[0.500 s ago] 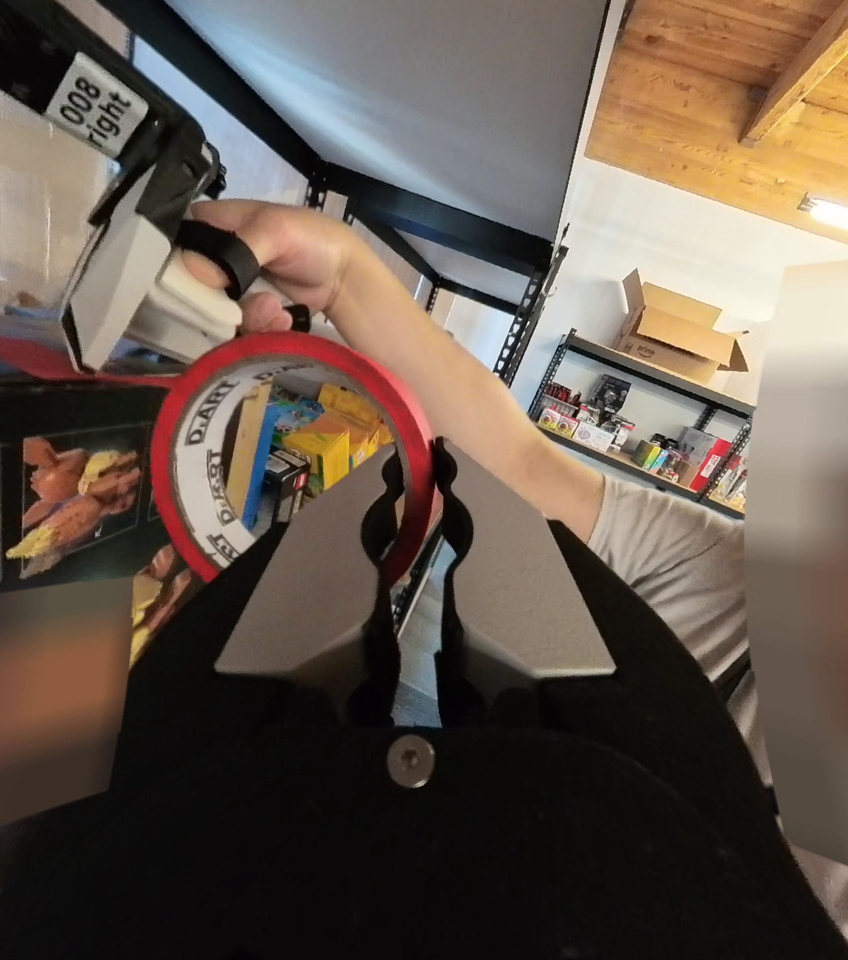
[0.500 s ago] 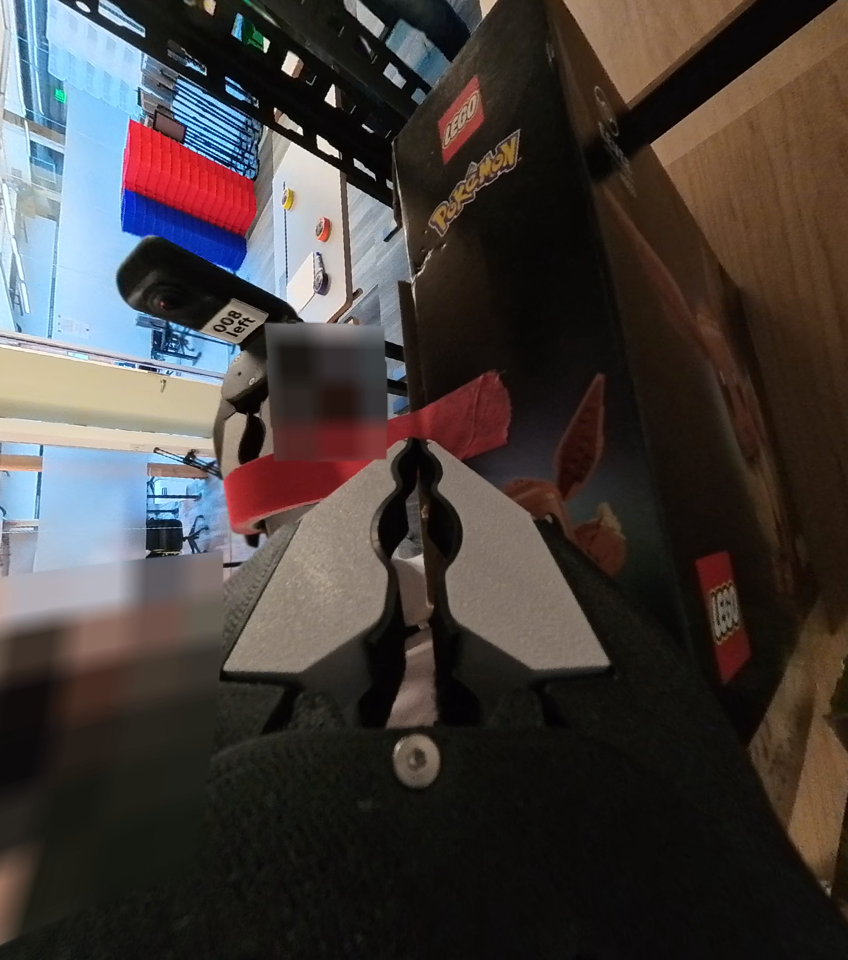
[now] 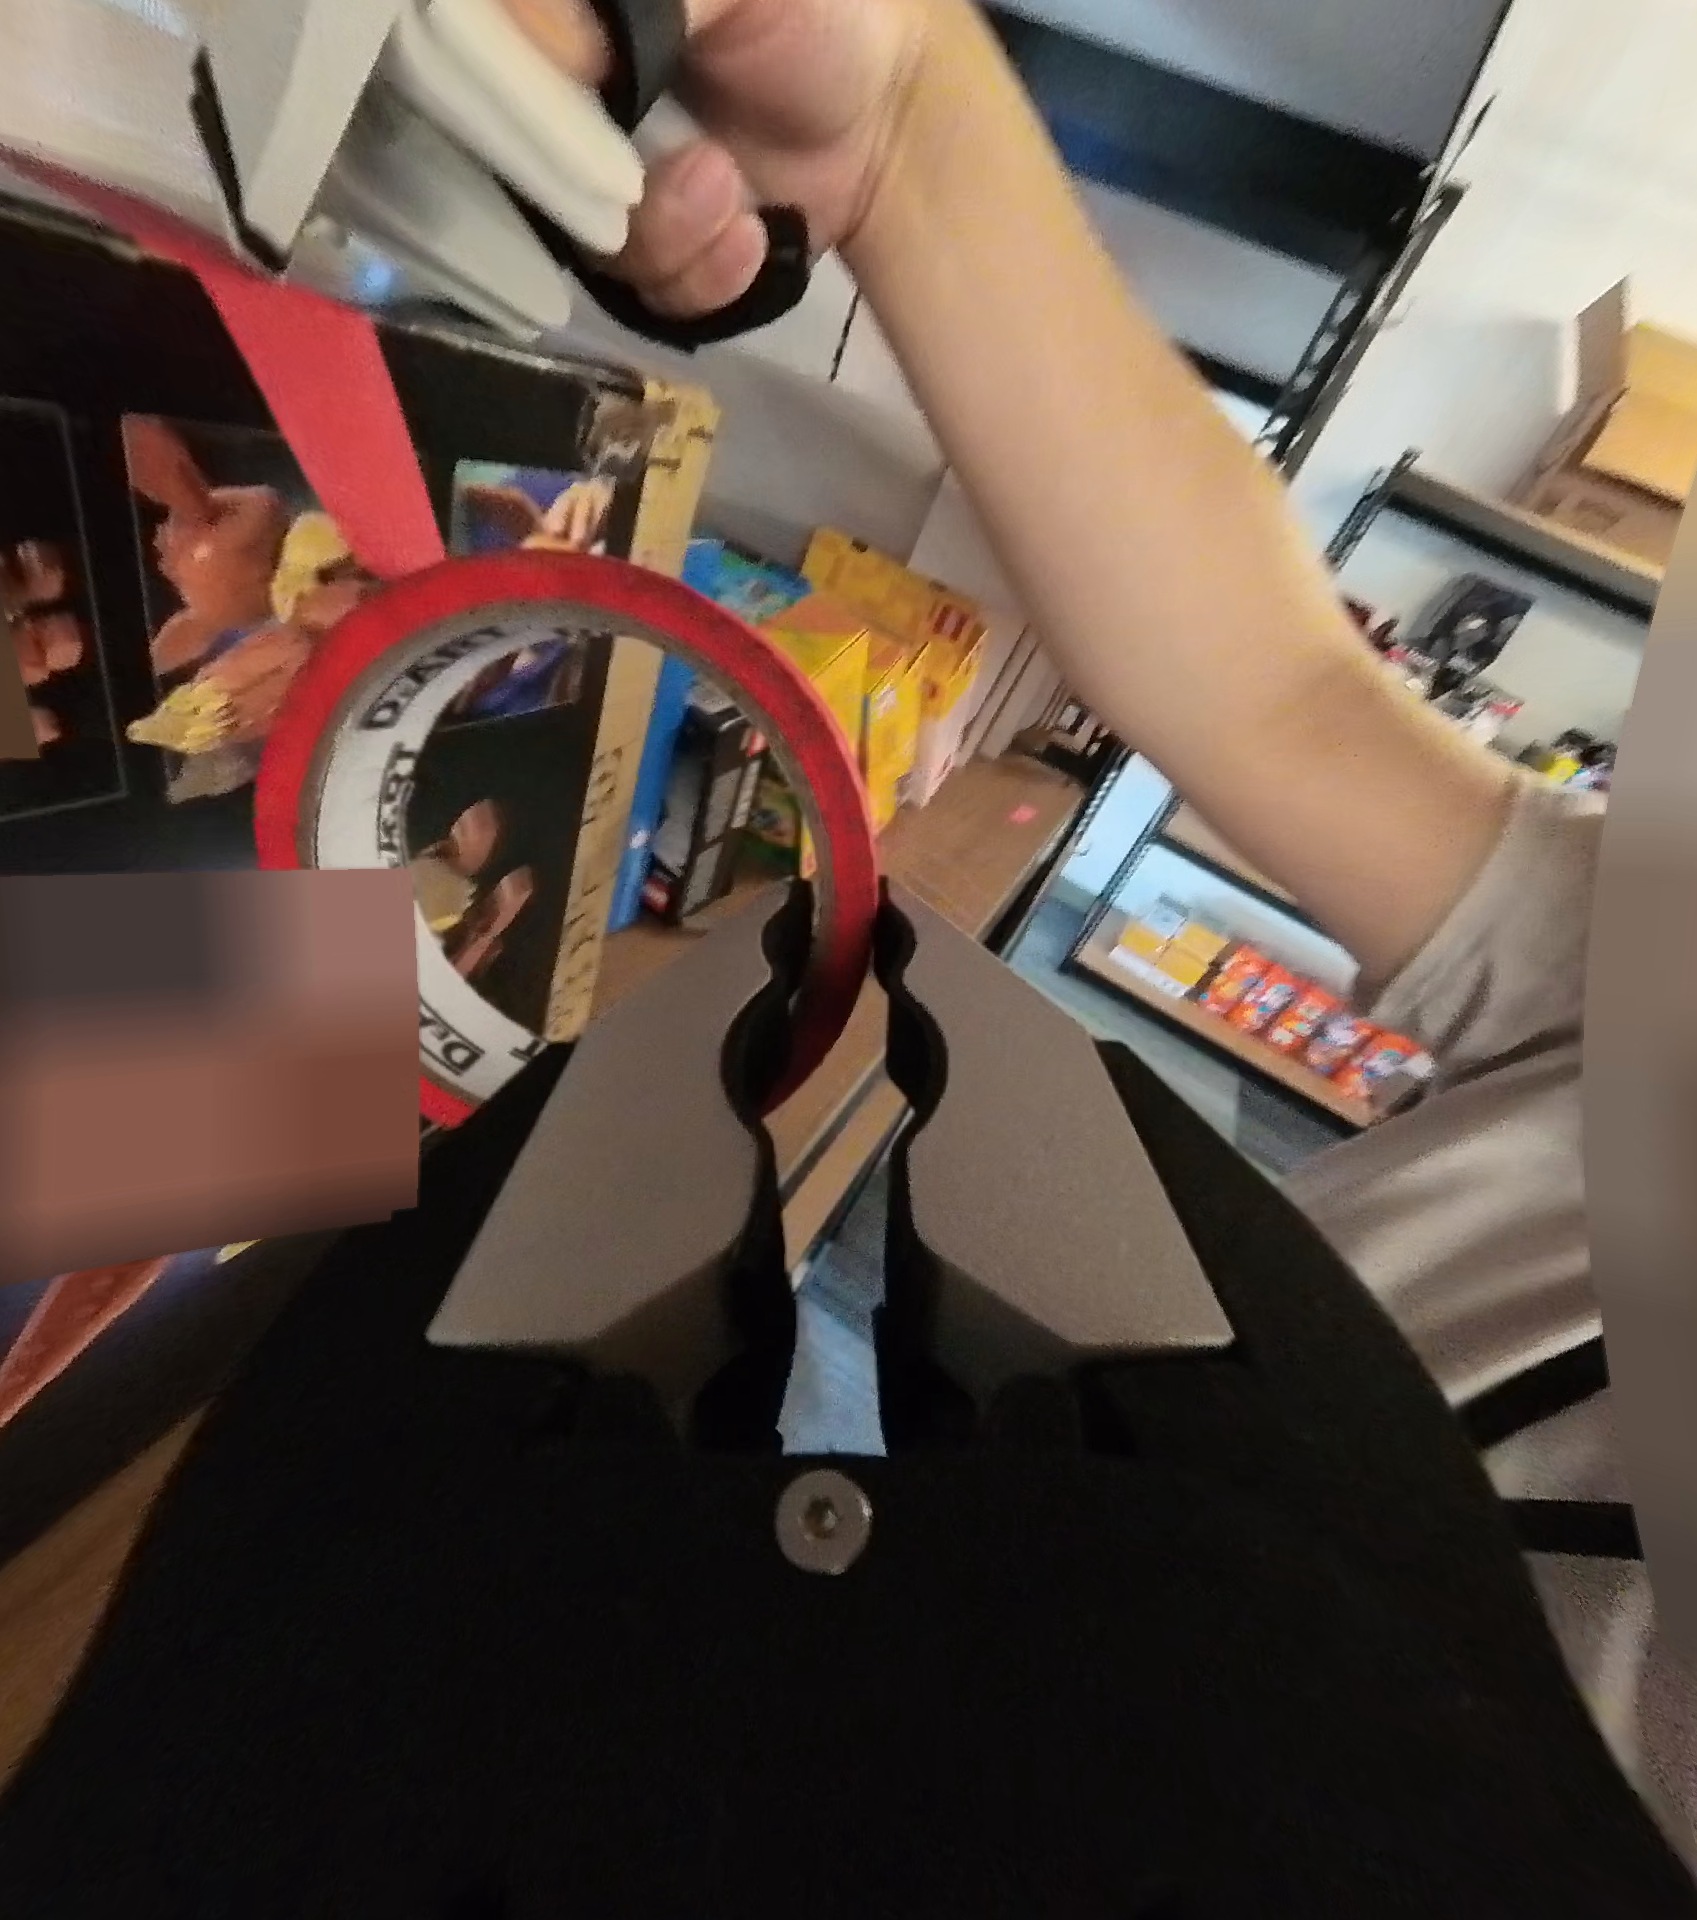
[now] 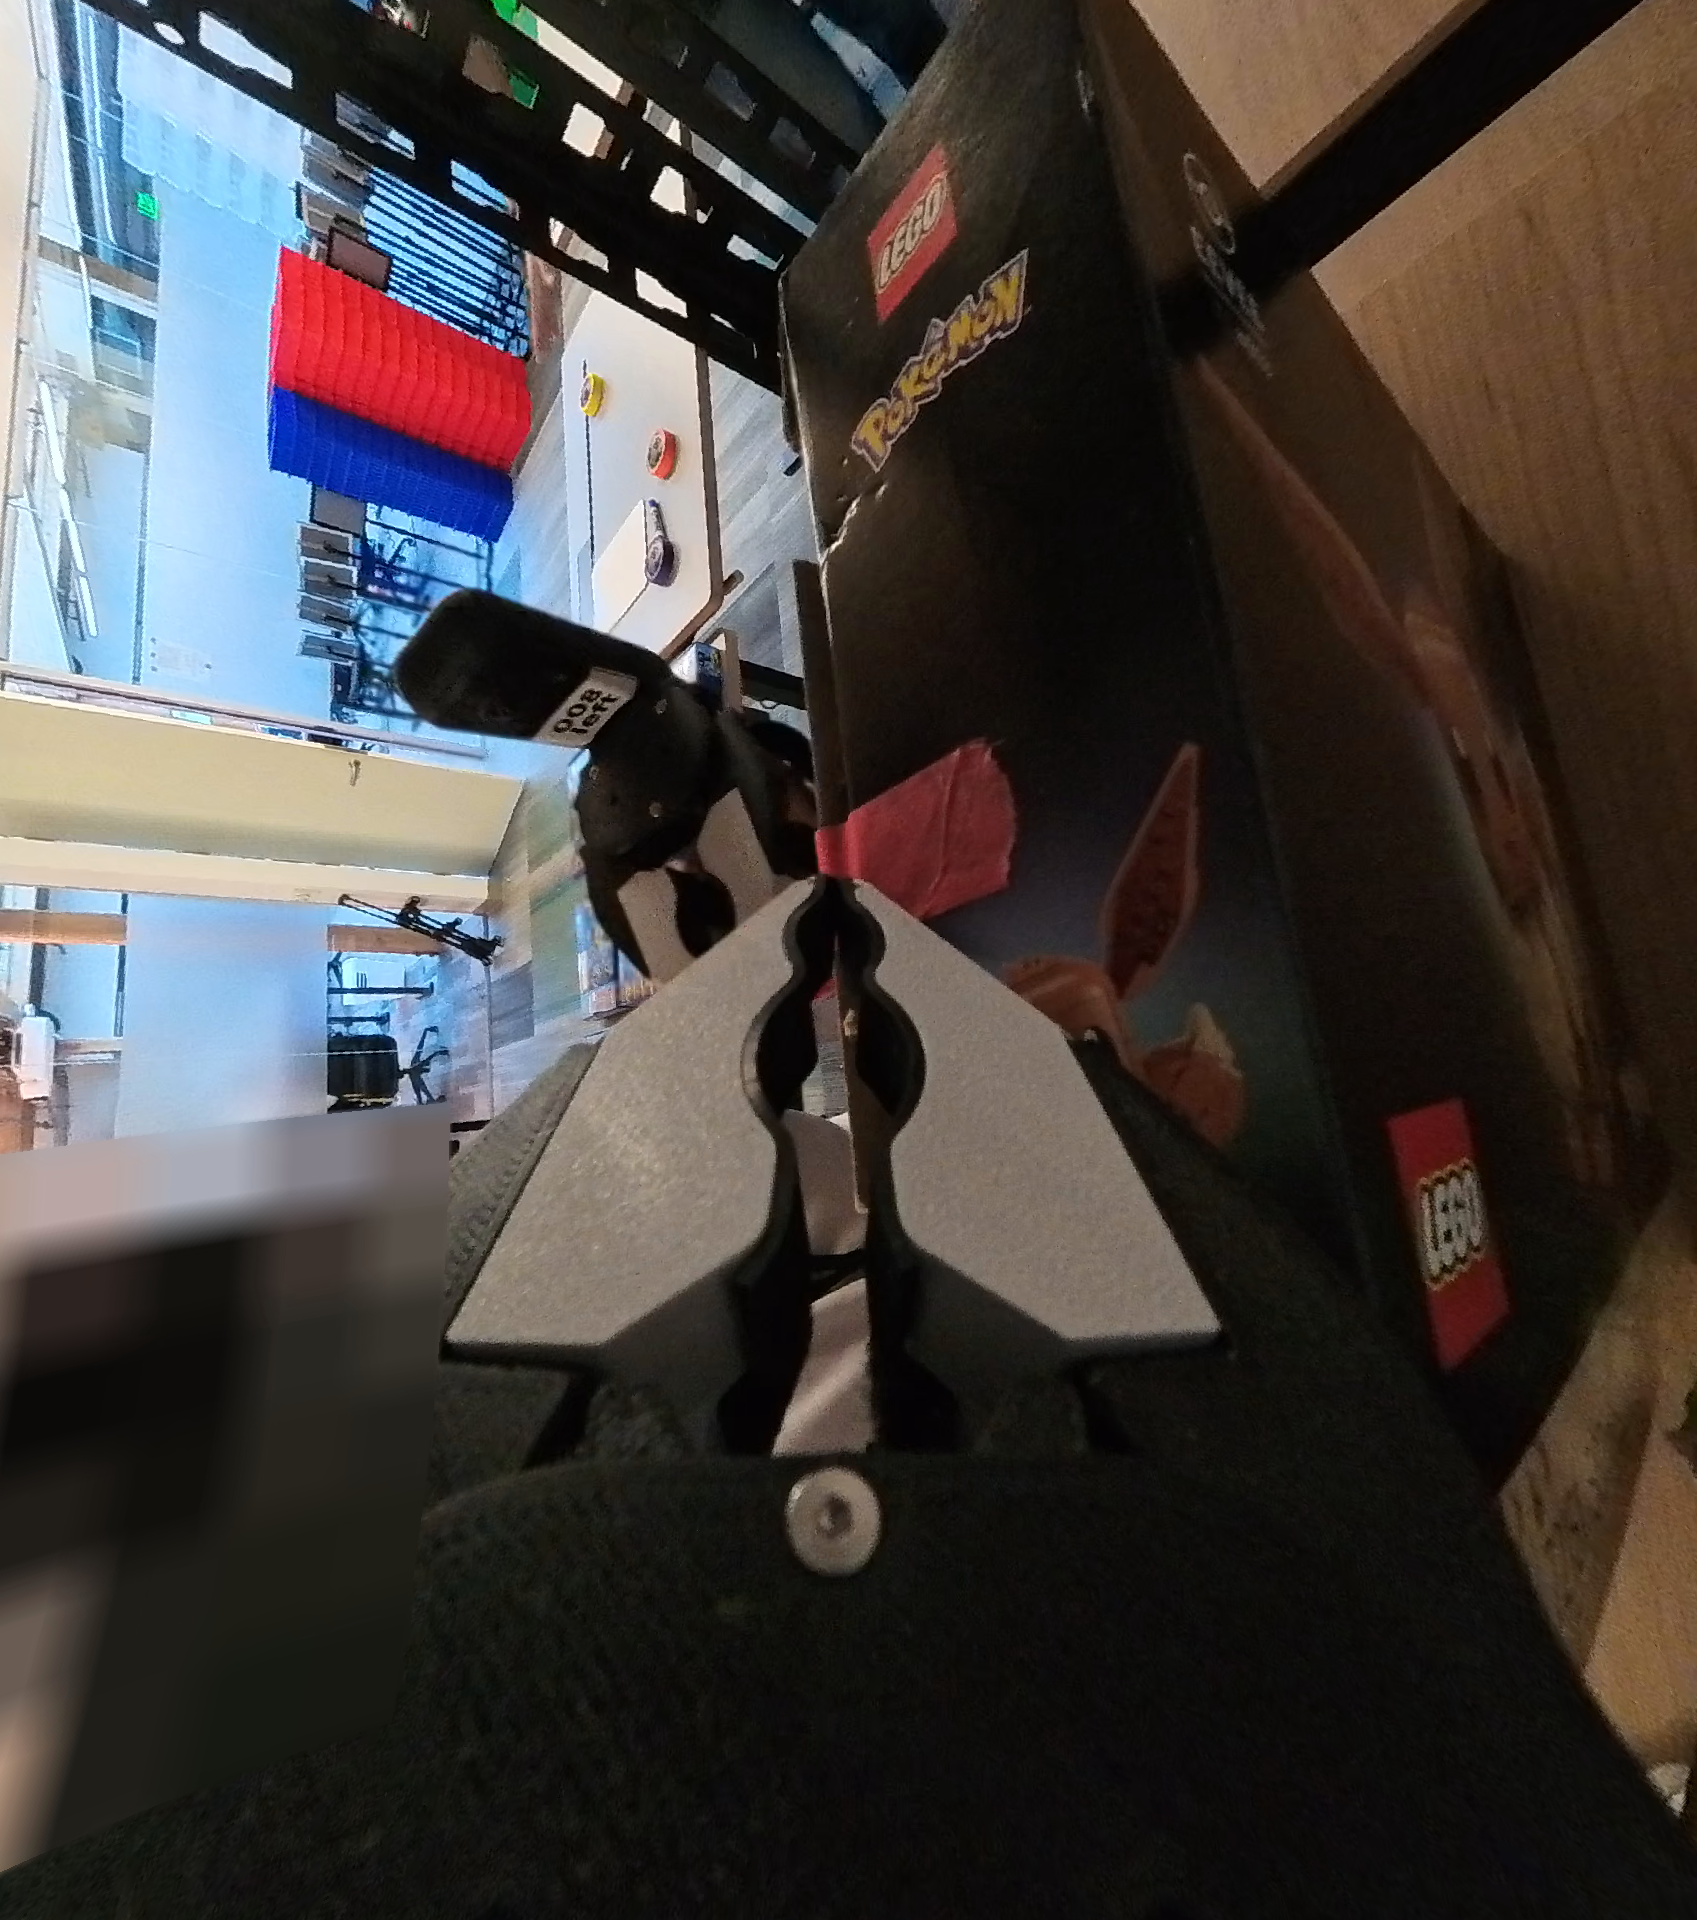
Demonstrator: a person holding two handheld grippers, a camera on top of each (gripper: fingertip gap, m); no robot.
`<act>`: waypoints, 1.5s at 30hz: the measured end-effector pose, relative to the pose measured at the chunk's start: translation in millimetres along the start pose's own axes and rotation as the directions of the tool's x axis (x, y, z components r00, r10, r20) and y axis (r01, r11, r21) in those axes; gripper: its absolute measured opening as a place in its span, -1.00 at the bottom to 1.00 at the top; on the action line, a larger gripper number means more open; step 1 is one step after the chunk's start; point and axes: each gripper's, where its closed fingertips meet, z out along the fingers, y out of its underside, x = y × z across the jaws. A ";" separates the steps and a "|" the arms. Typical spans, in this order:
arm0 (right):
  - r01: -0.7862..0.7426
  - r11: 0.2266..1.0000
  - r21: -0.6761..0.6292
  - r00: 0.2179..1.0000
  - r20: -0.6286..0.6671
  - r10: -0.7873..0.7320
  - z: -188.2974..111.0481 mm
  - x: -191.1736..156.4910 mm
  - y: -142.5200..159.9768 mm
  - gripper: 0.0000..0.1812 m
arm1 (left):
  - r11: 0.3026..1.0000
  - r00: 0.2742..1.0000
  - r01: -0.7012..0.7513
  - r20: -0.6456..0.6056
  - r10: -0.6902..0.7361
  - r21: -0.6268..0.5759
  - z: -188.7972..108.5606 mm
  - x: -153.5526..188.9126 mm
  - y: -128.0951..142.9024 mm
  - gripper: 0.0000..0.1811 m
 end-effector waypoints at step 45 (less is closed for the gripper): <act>0.030 0.997 0.067 0.999 -0.040 -0.028 -2.1 0.9 -1.4 -1.00 | 0.936 0.997 0.062 -0.060 -0.044 0.347 -4.0 -32.5 13.3 -0.74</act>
